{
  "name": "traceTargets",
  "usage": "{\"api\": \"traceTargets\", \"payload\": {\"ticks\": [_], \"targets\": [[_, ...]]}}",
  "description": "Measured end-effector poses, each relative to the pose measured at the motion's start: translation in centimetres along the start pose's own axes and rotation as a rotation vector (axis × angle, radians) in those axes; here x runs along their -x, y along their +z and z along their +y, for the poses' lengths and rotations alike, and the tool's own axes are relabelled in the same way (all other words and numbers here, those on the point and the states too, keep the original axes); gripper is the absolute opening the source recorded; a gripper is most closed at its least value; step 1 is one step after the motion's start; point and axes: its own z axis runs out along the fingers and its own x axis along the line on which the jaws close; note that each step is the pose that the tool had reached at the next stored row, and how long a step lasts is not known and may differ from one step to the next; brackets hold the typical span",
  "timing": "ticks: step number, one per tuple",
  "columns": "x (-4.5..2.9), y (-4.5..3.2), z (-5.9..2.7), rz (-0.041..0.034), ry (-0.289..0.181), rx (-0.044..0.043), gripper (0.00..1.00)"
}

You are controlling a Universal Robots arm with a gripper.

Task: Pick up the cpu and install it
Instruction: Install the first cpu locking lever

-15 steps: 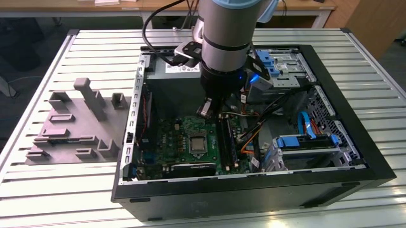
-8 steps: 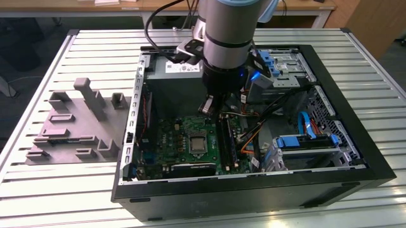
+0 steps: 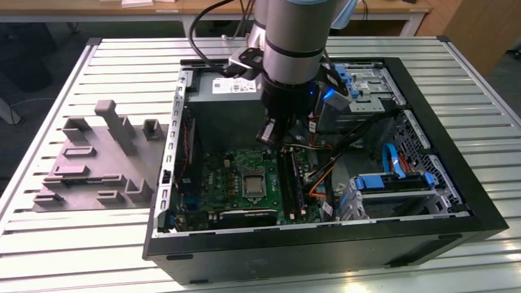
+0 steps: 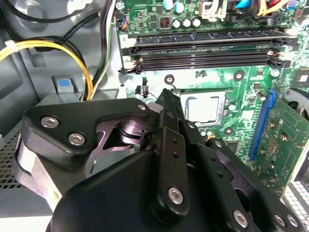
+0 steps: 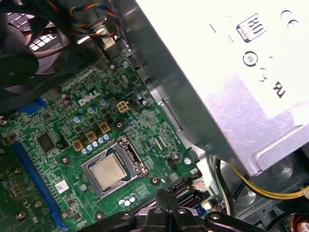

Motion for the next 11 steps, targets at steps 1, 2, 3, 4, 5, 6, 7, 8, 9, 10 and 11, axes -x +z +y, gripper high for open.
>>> {"api": "traceTargets", "payload": {"ticks": [1,2,3,4,5,6,7,8,9,10,11], "targets": [[0.08,0.00,0.02,0.0000,0.000,0.0000,0.11],[0.17,0.00,0.03,0.0000,0.000,0.0000,0.11],[0.25,0.00,0.05,-0.0001,0.000,0.0000,0.11],[0.33,0.00,0.08,0.0000,0.000,0.0001,0.11],[0.41,0.00,0.11,0.0000,0.000,0.0001,0.11],[0.47,0.01,0.15,0.0000,0.000,0.0001,0.11],[0.53,0.02,0.19,0.0000,0.000,0.0001,0.11],[0.59,0.03,0.23,0.0000,0.000,0.0000,0.11],[0.65,0.05,0.27,0.0000,0.000,0.0000,0.11],[0.73,0.07,0.32,0.0000,0.000,0.0001,0.11],[0.81,0.09,0.37,0.0001,0.000,0.0000,0.11]]}}
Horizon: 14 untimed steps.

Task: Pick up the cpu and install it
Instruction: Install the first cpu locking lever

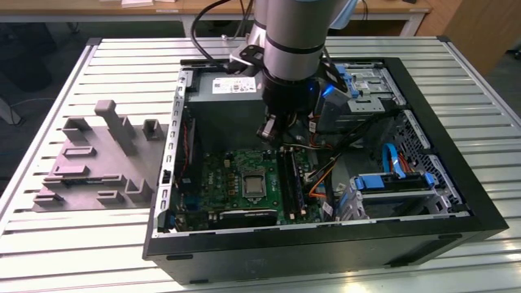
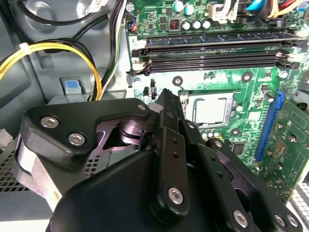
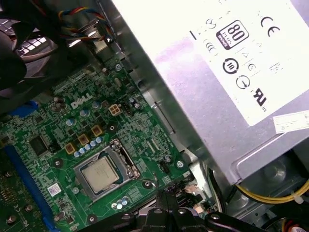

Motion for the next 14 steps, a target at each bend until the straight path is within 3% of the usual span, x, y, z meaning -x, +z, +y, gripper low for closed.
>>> {"api": "traceTargets", "payload": {"ticks": [10,14], "targets": [[0.39,0.39,0.83,-0.0003,-0.001,0.0000,0.11],[0.28,0.49,0.90,0.0009,-0.029,-0.0005,0.11]]}}
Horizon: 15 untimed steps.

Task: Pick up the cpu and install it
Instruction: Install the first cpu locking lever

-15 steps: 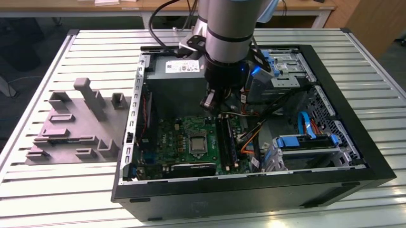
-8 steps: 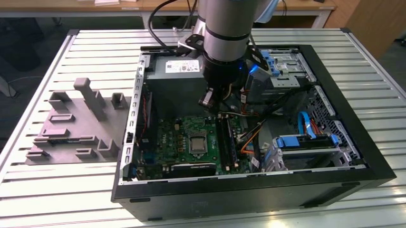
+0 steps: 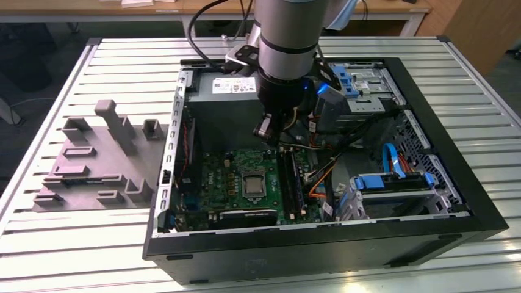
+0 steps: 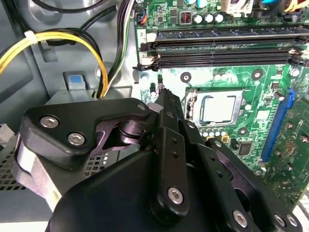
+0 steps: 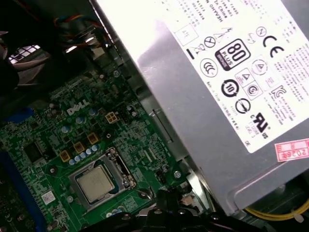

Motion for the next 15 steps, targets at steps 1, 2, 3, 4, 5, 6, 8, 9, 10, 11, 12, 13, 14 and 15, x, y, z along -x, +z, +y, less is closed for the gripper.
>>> {"api": "traceTargets", "payload": {"ticks": [1,2,3,4,5,6,8,9,10,11,12,13,14,15], "targets": [[-0.04,0.00,0.02,0.0002,-0.008,-0.0002,0.11],[-0.10,0.00,0.03,0.0006,-0.014,-0.0003,0.11],[-0.16,0.01,0.04,0.0007,-0.019,-0.0005,0.11],[-0.25,0.01,0.03,0.0014,-0.021,-0.0010,0.11],[-0.35,0.01,0.01,0.0025,-0.022,-0.0016,0.11],[-0.46,0.01,-0.01,0.0041,-0.023,-0.0025,0.11],[-0.63,0.01,-0.06,0.0073,-0.026,-0.0045,0.11],[-0.69,0.01,-0.08,0.0095,-0.028,-0.0059,0.11],[-0.74,0.02,-0.11,0.0120,-0.030,-0.0074,0.11],[-0.80,0.01,-0.14,0.0143,-0.032,-0.0088,0.11],[-0.84,0.01,-0.16,0.0154,-0.033,-0.0094,0.11],[-0.86,0.01,-0.16,0.0154,-0.034,-0.0094,0.11],[-0.85,0.02,-0.17,0.0154,-0.034,-0.0095,0.11],[-0.86,0.01,-0.17,0.0155,-0.034,-0.0095,0.11]]}}
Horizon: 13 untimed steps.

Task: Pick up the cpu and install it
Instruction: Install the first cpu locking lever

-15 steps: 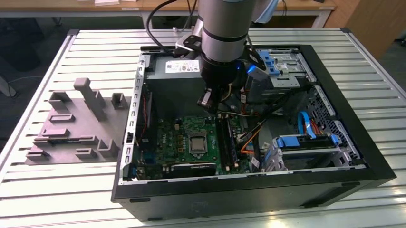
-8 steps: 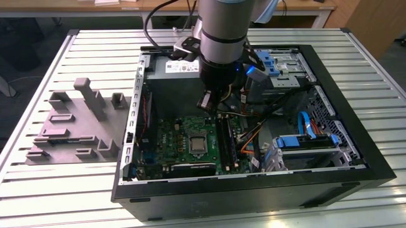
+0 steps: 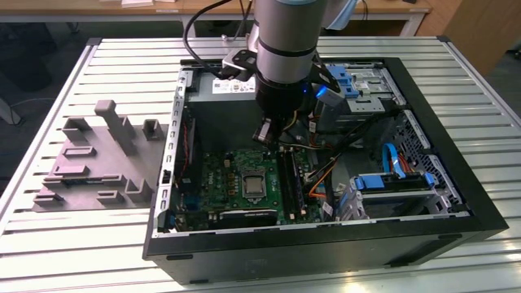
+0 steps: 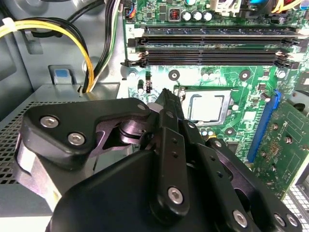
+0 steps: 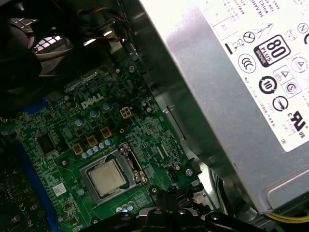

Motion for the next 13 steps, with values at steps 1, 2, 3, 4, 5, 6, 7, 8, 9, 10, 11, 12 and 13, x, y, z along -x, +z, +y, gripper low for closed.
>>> {"api": "traceTargets", "payload": {"ticks": [1,2,3,4,5,6,7,8,9,10,11,12,13], "targets": [[0.00,0.00,0.00,0.0000,0.000,0.0000,0.11],[0.00,0.00,0.00,0.0000,0.000,0.0000,0.11],[0.00,0.00,0.00,0.0000,0.000,0.0000,0.11],[0.00,0.00,0.00,0.0000,0.000,0.0000,0.11],[-0.01,0.00,0.00,0.0000,0.000,0.0000,0.11],[-0.04,0.00,-0.02,0.0000,0.000,0.0000,0.11],[-0.10,0.00,-0.06,0.0001,-0.001,0.0000,0.11],[-0.20,0.01,-0.12,0.0000,-0.002,-0.0001,0.11],[-0.33,0.01,-0.18,0.0001,-0.003,-0.0001,0.11],[-0.49,0.01,-0.27,0.0000,-0.004,-0.0001,0.11],[-0.66,0.02,-0.36,0.0000,-0.004,-0.0001,0.11],[-0.82,0.01,-0.45,0.0002,-0.005,-0.0002,0.11],[-0.96,0.02,-0.53,0.0007,-0.006,-0.0005,0.11]]}}
